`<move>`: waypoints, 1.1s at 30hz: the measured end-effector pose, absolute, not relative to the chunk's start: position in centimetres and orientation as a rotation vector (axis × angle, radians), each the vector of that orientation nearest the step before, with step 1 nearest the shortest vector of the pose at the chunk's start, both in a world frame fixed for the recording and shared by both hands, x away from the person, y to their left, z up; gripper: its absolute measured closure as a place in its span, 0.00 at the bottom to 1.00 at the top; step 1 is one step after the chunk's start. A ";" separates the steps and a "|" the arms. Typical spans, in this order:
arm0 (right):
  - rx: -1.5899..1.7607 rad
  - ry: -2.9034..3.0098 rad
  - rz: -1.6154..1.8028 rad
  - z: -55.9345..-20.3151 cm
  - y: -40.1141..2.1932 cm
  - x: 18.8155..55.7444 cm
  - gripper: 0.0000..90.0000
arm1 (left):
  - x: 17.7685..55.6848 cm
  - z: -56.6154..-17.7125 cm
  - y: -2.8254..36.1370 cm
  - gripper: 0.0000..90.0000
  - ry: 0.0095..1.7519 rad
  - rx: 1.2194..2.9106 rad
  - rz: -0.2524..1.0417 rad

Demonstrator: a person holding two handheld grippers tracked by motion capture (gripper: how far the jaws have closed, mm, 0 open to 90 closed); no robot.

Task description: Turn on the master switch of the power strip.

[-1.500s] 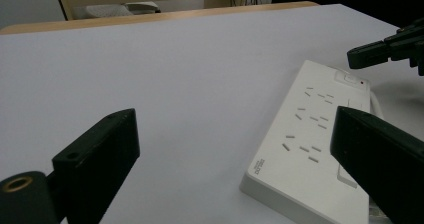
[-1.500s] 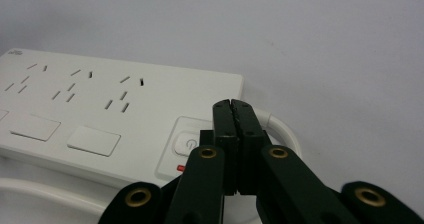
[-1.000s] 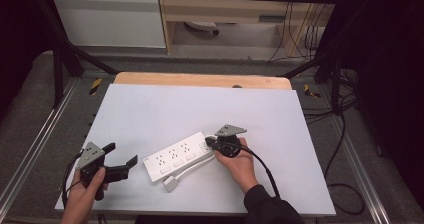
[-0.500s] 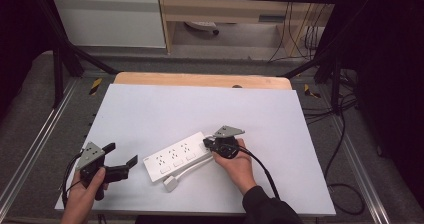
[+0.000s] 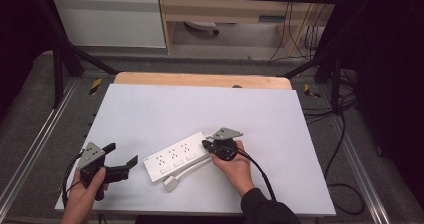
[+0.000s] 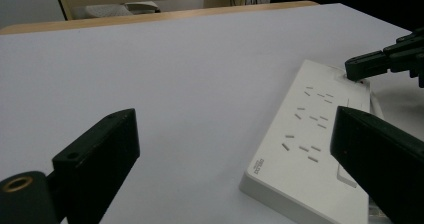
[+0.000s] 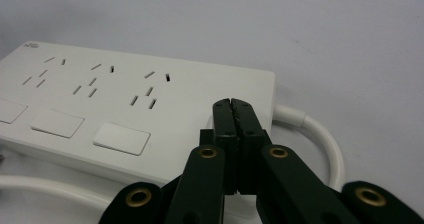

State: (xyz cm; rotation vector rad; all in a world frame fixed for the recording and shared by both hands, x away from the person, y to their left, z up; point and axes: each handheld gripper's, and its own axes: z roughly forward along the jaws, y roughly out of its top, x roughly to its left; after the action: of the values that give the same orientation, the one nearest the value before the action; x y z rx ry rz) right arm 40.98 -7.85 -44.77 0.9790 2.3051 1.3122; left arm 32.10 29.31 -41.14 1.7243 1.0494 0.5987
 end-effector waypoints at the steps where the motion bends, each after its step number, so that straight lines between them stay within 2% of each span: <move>1: 0.979 2.305 1.310 -44.8 -7.9 41.0 1.00 | 32.1 -41.1 29.3 0.06 1.049 1.724 0.599; 33: 0.985 2.322 1.294 -44.7 -8.0 40.9 1.00 | 32.1 -41.2 29.3 0.06 1.052 1.727 0.598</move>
State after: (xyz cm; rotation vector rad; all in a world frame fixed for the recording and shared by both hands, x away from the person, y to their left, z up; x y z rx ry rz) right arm 40.87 -7.98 -44.70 0.9853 2.3218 1.2937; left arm 32.11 29.27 -41.18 1.7270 1.0520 0.5979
